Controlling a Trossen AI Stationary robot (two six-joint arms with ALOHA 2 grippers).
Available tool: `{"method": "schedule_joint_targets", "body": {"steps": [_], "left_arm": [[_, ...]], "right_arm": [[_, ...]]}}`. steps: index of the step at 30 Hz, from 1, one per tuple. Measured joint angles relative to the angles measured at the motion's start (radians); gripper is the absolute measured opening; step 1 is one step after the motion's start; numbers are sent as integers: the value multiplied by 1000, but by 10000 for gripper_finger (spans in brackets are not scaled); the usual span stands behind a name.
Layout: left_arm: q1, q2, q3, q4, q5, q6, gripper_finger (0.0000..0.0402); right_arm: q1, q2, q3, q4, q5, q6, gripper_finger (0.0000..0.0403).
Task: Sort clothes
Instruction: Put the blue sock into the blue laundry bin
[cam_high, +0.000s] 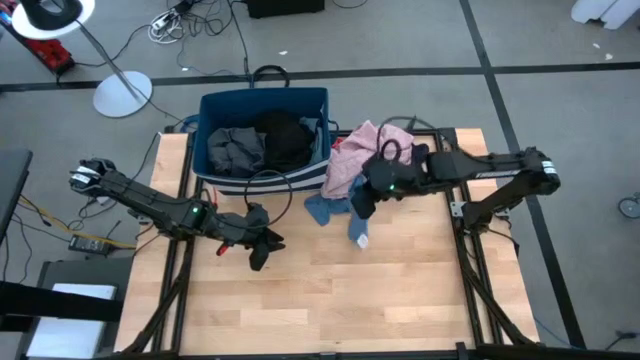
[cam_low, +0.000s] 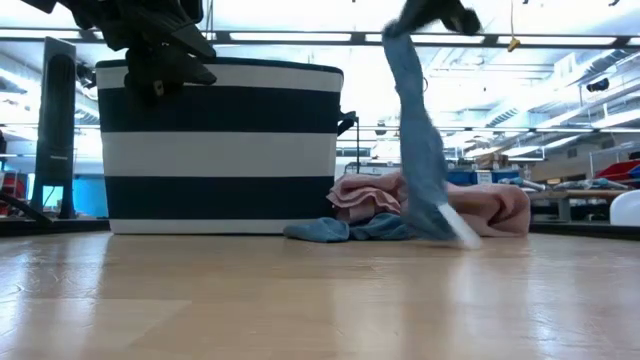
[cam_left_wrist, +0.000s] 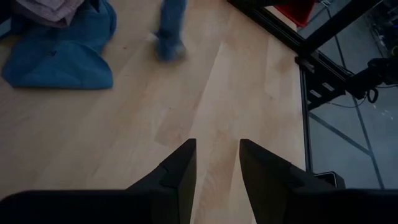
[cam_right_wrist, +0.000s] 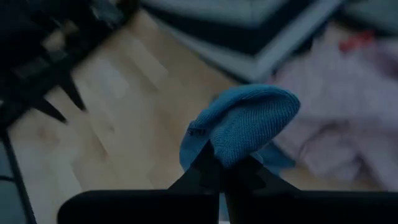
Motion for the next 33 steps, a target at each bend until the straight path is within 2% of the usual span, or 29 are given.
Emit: {"method": "schedule_joint_targets", "body": {"steps": [8,20,28,33], "left_arm": [[0,0,0,29,0,0,127],[0,0,0,46,0,0,127],[0,0,0,46,0,3,127],[0,0,0,43,0,24,127]], "right_arm": [[-60,64,299,-69,32,-199,0],[-168,277,765,38,21,-464,0],[-257,419,923,268,-80,-536,2],[-310,457,922,424,-109,-538,3]]}}
